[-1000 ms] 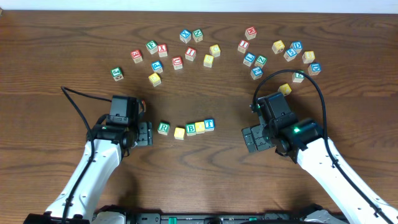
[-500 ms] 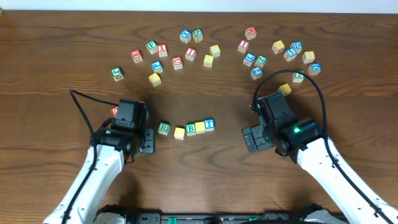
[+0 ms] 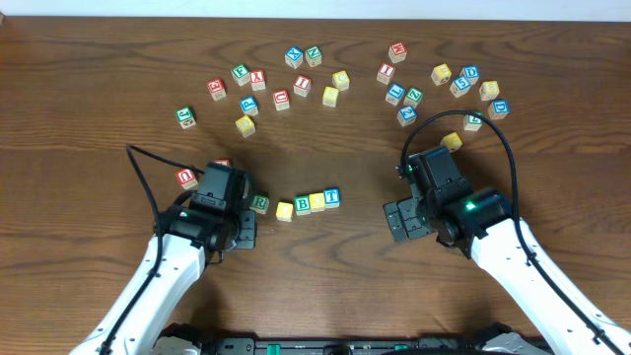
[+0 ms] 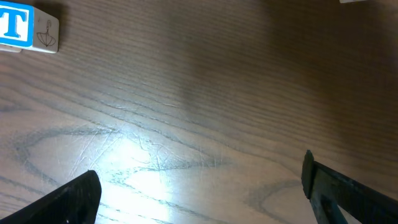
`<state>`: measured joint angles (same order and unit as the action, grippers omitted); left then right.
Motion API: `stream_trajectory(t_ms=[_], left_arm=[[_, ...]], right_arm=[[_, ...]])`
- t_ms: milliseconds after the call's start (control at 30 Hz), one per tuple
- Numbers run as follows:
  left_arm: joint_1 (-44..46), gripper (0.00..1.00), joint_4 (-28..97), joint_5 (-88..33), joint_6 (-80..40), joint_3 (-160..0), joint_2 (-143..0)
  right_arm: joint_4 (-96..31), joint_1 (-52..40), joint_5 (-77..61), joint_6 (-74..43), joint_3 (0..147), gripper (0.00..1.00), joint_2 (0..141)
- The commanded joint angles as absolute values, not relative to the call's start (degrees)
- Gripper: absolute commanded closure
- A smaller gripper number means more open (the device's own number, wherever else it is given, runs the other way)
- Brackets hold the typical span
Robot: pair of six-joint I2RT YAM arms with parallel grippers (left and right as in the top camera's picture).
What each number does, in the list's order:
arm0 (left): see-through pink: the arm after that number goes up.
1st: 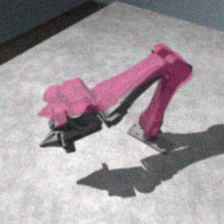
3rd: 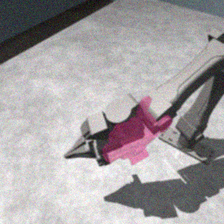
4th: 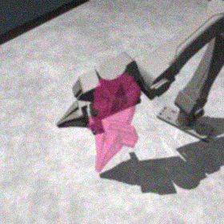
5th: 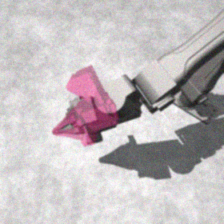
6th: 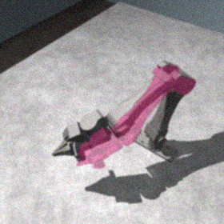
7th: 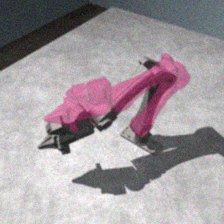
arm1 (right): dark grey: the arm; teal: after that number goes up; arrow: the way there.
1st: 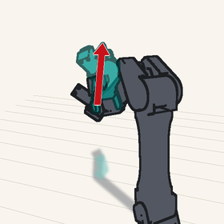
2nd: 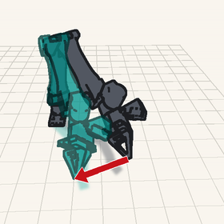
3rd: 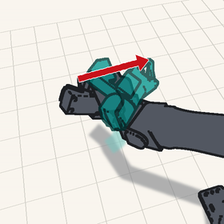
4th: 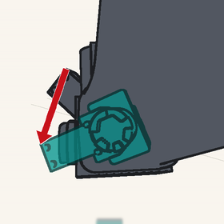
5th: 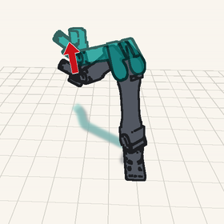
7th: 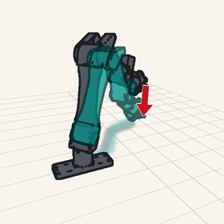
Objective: Spell out ROBOT
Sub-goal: 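Lower the left gripper beside the R and O blocks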
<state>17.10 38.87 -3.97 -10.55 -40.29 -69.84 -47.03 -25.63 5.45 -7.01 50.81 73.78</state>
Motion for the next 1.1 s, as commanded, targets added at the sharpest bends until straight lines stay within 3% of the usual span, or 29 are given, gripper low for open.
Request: stream_trajectory(t_ms=[0,1067], left_arm=[[18.94,0.92,39.64,-3.90,-11.27,-40.07,-70.17],[25.52,0.92,30.70,-10.57,-10.15,-39.22,-77.91]], right_arm=[[-46.96,-25.58,6.07,-7.68,50.43,0.01,74.06],[-46.96,-25.58,6.07,-7.68,50.43,0.01,74.06]])
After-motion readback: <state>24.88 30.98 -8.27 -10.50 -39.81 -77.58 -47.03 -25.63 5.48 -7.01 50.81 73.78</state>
